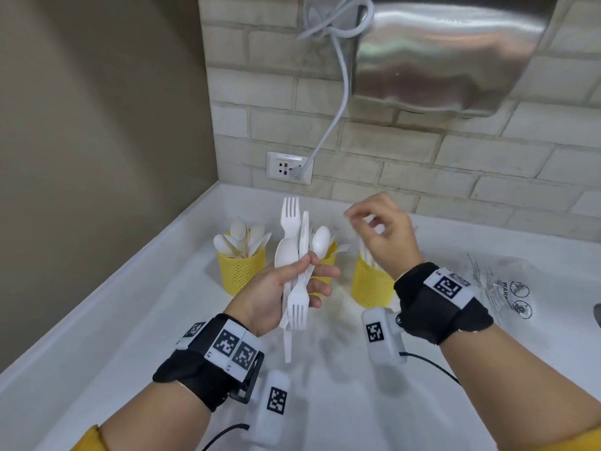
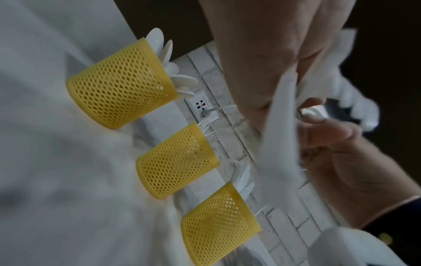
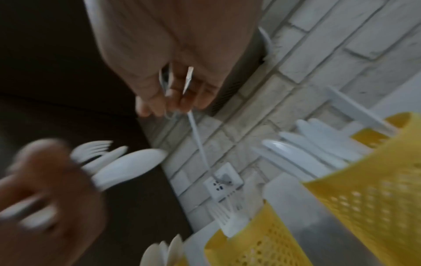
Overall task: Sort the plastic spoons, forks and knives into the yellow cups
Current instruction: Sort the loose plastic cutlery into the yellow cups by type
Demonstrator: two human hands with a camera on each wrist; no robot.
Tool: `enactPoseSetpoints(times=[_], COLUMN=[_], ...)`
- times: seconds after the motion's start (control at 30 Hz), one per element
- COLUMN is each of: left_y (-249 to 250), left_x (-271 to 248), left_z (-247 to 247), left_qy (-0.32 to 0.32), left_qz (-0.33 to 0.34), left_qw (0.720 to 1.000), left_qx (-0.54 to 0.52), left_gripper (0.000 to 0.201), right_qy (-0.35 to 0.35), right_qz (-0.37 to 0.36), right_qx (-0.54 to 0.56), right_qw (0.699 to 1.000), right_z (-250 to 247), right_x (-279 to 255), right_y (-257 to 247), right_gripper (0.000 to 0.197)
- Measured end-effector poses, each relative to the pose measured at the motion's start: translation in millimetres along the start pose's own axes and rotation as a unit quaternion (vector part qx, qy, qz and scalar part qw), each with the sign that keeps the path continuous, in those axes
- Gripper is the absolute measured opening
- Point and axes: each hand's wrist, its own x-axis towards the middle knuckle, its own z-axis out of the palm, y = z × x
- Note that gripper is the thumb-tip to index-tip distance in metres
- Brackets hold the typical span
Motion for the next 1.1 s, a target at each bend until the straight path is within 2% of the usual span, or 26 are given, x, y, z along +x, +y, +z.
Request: enactPoseSetpoints(times=[0.07, 0.13, 0.23, 0.3, 0.37, 0.43, 0.57, 0.6, 0.63, 0.7, 0.73, 0.8, 0.83, 0.93, 1.03, 1.1], left_y=[1.9, 1.9, 1.1, 0.3, -0.5, -2.0, 0.4, 0.9, 2.0, 2.9, 2.9, 2.4, 2.0, 0.2, 1.1, 3.4], left_x=[-1.7, -4.8, -10.2, -12.7, -14.5, -15.8, -19.0, -19.5, -20.4, -21.4, -21.2, -21.8, -21.9, -22.7, -26.4, -29.5], left_z=[0.2, -0.3, -5.1, -10.3, -13.0, -12.8, -9.9, -11.5, -12.4, -13.4, -12.4, -7.2, -4.6, -2.2, -4.9, -6.9], left_qy=[-0.02, -0.035, -0.047, -0.063, -0.066, -0.057, -0.027, -0.019, -0.015, -0.017, -0.023, -0.038, -0.043, -0.038, -0.034, -0.03], left_qz=[-0.024, -0.038, -0.023, -0.014, -0.024, -0.031, -0.012, -0.004, 0.003, 0.009, 0.009, 0.006, 0.001, -0.008, 0.016, 0.022], left_qw=[1.0, 0.998, 0.997, 0.996, 0.996, 0.997, 0.999, 0.999, 0.999, 0.997, 0.996, 0.992, 0.989, 0.976, 0.963, 0.962], left_qx=[0.0, 0.018, 0.05, 0.054, 0.054, 0.048, 0.038, 0.042, 0.049, 0.075, 0.09, 0.122, 0.14, 0.216, 0.266, 0.269], left_gripper=[0.016, 0.018, 0.016, 0.023, 0.031, 0.032, 0.025, 0.025, 0.026, 0.03, 0.031, 0.028, 0.022, 0.008, 0.014, 0.016], right_qy=[-0.096, -0.184, -0.279, -0.319, -0.334, -0.321, -0.285, -0.271, -0.255, -0.204, -0.186, -0.187, -0.199, -0.217, -0.229, -0.21], right_qz=[-0.094, -0.163, -0.179, -0.191, -0.215, -0.255, -0.286, -0.263, -0.215, -0.066, 0.025, 0.172, 0.208, 0.231, 0.265, 0.285], right_qx=[-0.035, -0.111, -0.165, -0.185, -0.208, -0.23, -0.284, -0.285, -0.26, -0.148, -0.077, 0.071, 0.112, 0.135, 0.227, 0.272], right_qw=[0.99, 0.963, 0.929, 0.91, 0.894, 0.883, 0.87, 0.881, 0.906, 0.965, 0.979, 0.964, 0.951, 0.939, 0.909, 0.895], right_z=[8.7, 15.8, 17.2, 16.6, 15.4, 14.6, 3.3, -1.6, -5.7, -8.7, -6.9, 2.8, 8.3, 19.8, 26.5, 29.4], right_x=[-9.8, -15.3, -17.0, -17.9, -17.7, -17.0, -16.6, -15.8, -15.7, -19.1, -22.6, -32.8, -37.7, -43.8, -41.2, -39.8], right_y=[-15.8, -24.8, -35.4, -42.1, -46.6, -50.6, -45.5, -42.7, -42.2, -45.0, -49.8, -62.4, -67.3, -75.7, -73.1, -68.7], right_gripper=[0.028, 0.033, 0.029, 0.02, 0.019, 0.025, 0.016, 0.019, 0.02, 0.019, 0.017, 0.004, 0.005, 0.019, 0.019, 0.025])
